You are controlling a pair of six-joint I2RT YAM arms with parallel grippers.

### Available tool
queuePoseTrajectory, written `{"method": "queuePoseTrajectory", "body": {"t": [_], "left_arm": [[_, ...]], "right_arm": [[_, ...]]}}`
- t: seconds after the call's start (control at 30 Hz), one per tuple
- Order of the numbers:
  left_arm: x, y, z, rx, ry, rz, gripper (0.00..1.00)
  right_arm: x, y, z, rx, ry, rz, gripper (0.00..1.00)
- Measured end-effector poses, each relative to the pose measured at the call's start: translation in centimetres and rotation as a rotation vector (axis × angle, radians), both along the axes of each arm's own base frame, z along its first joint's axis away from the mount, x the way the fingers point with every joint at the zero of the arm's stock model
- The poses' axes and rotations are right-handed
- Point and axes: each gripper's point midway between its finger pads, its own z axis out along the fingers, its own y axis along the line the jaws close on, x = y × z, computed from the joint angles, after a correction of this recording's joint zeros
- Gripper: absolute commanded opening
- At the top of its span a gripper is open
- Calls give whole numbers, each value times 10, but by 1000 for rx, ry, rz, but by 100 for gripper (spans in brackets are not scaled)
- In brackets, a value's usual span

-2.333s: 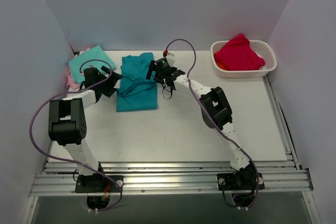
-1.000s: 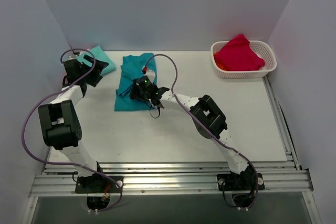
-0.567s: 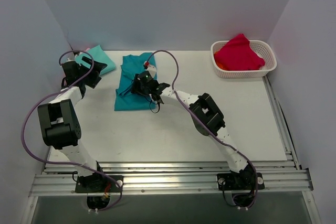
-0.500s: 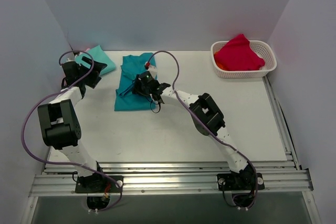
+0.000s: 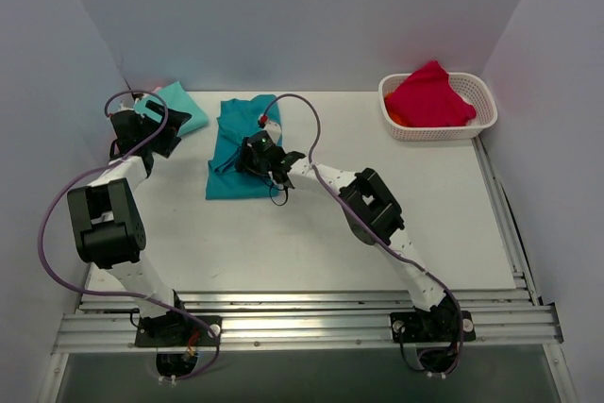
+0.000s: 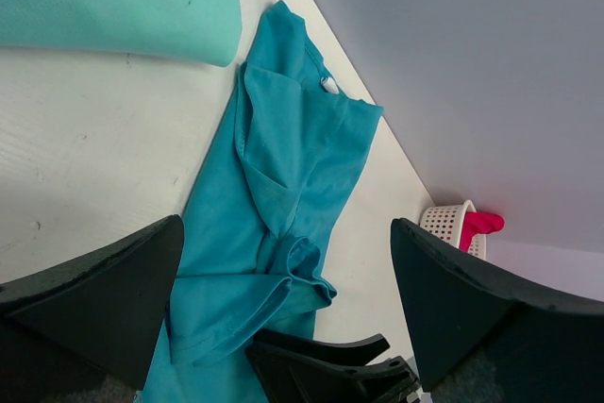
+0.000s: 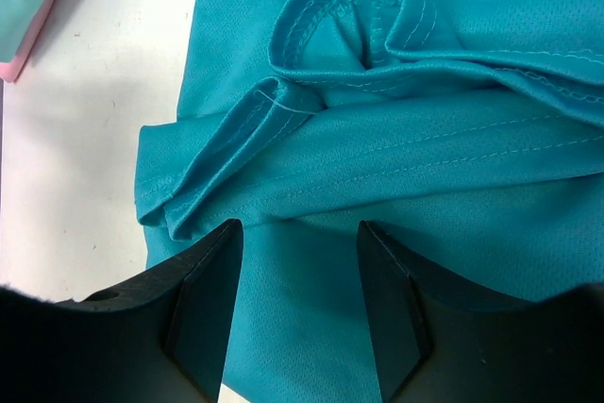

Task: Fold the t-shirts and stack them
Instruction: Fold the folded rectangular tshirt in 1/3 of the way

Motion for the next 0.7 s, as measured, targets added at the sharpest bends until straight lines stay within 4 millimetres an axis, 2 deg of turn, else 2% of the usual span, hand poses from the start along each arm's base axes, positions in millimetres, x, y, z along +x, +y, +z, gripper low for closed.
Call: {"method": "queuePoseTrajectory", "body": {"t": [0.23,0.37,0.5,0.7], "left_arm": [[0,0,0,0,-1,0,100],[0,0,-1,0,1,0,100],[0,0,-1,0,-2,-1,100],[0,0,-1,-1,-1,-2,100]], "right_arm": [[2,2,4,14,-2,3,45],[10,5,8,34,-12,-7,43],[19,2,-6,41,5,-17,42],[26,0,-6,62,8,-20,41]]}}
